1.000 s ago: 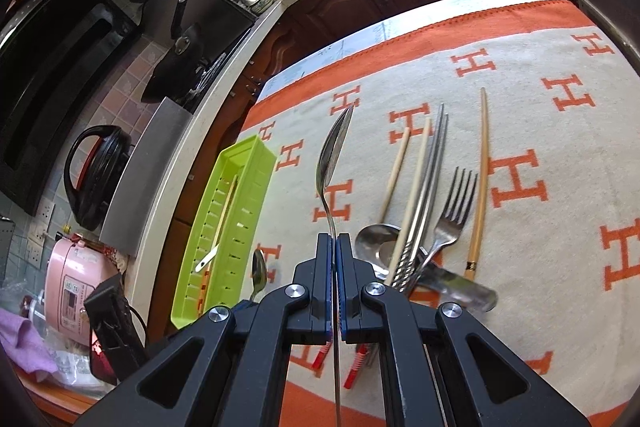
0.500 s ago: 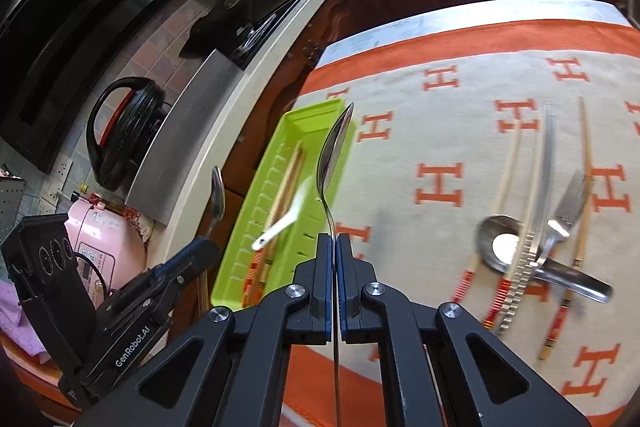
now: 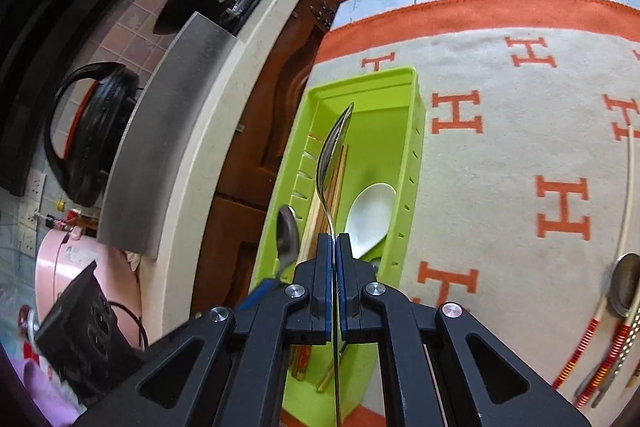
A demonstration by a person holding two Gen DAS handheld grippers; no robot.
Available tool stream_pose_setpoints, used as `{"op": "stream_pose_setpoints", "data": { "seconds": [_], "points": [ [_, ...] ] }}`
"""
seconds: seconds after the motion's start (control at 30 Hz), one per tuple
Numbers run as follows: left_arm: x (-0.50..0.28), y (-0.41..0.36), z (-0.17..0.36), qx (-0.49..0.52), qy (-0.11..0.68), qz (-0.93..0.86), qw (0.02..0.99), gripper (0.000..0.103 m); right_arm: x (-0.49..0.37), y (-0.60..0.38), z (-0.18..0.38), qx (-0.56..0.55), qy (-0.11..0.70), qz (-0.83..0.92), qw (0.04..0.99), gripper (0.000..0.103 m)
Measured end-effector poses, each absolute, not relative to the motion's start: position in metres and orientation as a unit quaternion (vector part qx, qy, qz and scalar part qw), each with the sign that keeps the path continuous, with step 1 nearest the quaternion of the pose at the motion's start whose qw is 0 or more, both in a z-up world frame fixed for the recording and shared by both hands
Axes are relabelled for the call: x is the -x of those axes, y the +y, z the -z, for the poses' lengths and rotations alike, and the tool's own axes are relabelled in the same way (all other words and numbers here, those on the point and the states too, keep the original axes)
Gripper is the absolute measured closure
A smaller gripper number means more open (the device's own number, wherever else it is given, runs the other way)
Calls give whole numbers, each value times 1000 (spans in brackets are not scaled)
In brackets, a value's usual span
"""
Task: Organize utensils
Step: 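Carry both spoons into the green tray and open both tools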
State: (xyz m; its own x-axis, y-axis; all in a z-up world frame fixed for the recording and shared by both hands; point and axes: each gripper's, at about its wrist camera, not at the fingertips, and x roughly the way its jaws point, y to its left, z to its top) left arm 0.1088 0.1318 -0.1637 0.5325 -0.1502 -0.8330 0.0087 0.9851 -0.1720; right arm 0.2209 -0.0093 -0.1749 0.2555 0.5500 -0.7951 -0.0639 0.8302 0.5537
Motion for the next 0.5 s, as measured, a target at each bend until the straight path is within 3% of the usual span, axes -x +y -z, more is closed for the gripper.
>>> {"op": "stream_pose_setpoints", "data": {
  "seconds": [0.37, 0.5],
  "points": [
    [-114, 124, 194, 101, 513, 90, 848, 98, -243, 12, 205, -160, 589, -140, 780, 100],
    [-113, 127, 189, 117, 505, 86, 851, 84, -239, 9, 196, -146, 574, -140, 793, 100]
  ]
}}
